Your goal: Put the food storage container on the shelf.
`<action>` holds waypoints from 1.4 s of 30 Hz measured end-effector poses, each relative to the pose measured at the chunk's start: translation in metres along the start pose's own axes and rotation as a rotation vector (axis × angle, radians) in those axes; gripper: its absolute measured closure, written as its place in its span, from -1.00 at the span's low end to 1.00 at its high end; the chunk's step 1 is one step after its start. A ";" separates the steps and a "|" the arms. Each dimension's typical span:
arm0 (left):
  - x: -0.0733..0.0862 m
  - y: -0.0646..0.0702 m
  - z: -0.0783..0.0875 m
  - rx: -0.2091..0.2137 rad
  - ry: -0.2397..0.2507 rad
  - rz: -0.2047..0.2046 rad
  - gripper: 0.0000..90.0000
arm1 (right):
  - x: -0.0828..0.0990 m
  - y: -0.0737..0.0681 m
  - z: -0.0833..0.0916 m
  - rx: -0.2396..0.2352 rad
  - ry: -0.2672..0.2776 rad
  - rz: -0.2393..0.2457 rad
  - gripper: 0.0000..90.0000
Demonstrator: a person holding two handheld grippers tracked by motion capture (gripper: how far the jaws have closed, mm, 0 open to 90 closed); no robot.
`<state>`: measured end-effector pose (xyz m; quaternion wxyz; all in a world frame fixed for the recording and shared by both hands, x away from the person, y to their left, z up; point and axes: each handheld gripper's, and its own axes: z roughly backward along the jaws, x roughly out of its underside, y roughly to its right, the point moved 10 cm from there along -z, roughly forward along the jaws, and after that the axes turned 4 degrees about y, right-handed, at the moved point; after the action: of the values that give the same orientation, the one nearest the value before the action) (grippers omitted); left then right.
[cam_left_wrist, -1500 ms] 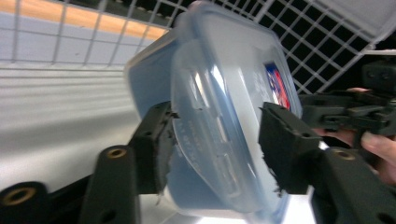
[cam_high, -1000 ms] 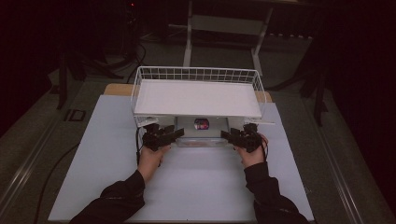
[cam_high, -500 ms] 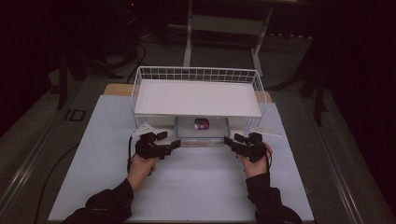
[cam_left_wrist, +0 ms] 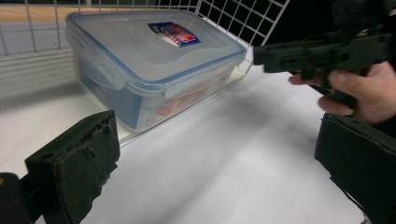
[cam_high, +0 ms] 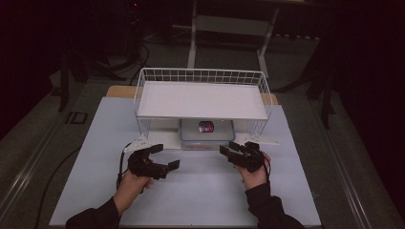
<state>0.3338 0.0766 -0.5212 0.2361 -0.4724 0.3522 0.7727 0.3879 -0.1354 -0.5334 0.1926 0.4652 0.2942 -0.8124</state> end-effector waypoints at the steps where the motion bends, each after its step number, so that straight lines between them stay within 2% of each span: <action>1: 0.001 0.001 0.004 -0.001 -0.006 -0.004 -1.00 | 0.001 -0.003 -0.002 -0.014 -0.007 0.009 0.30; 2: 0.001 0.001 0.004 -0.001 -0.006 -0.004 -1.00 | 0.001 -0.003 -0.002 -0.014 -0.007 0.009 0.30; 3: 0.001 0.001 0.004 -0.001 -0.006 -0.004 -1.00 | 0.002 -0.006 -0.004 -0.030 -0.014 0.022 0.42; 4: 0.010 0.004 0.009 0.004 -0.023 -0.023 -1.00 | 0.005 -0.012 -0.009 -0.046 -0.040 0.042 0.69; 6: 0.016 0.004 0.011 0.002 -0.029 -0.015 -1.00 | 0.010 -0.015 -0.014 -0.038 -0.070 0.063 0.87; 8: 0.020 0.001 0.012 -0.007 -0.030 -0.008 -1.00 | 0.013 -0.018 -0.020 -0.031 -0.092 0.088 0.98; 11: 0.024 0.000 0.011 -0.002 -0.024 -0.004 -1.00 | 0.016 -0.021 -0.029 -0.025 -0.106 0.102 1.00; 16: 0.035 -0.003 0.010 -0.015 -0.049 -0.031 -1.00 | 0.017 -0.022 -0.046 -0.015 -0.122 0.120 1.00; 19: 0.035 -0.001 0.011 -0.017 -0.038 -0.055 -1.00 | 0.016 -0.023 -0.055 -0.007 -0.126 0.127 1.00; 21: 0.034 -0.001 0.012 -0.016 -0.025 -0.052 -1.00 | 0.016 -0.023 -0.058 -0.002 -0.124 0.133 1.00; 27: 0.033 -0.002 0.013 -0.023 -0.015 -0.052 -1.00 | 0.009 -0.021 -0.067 0.017 -0.100 0.122 1.00; 28: 0.033 -0.001 0.012 -0.027 -0.014 -0.070 -1.00 | 0.008 -0.018 -0.071 0.026 -0.097 0.107 1.00; 36: 0.031 0.003 0.012 -0.016 0.001 -0.085 -1.00 | 0.003 -0.007 -0.081 0.046 -0.094 0.074 1.00; 42: 0.030 0.001 0.013 -0.020 0.004 -0.080 -1.00 | 0.004 -0.011 -0.090 0.044 -0.097 0.085 1.00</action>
<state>0.3122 0.0866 -0.5442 0.2611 -0.4901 0.3256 0.7653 0.4371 -0.0683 -0.5694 0.2305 0.4416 0.2464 -0.8313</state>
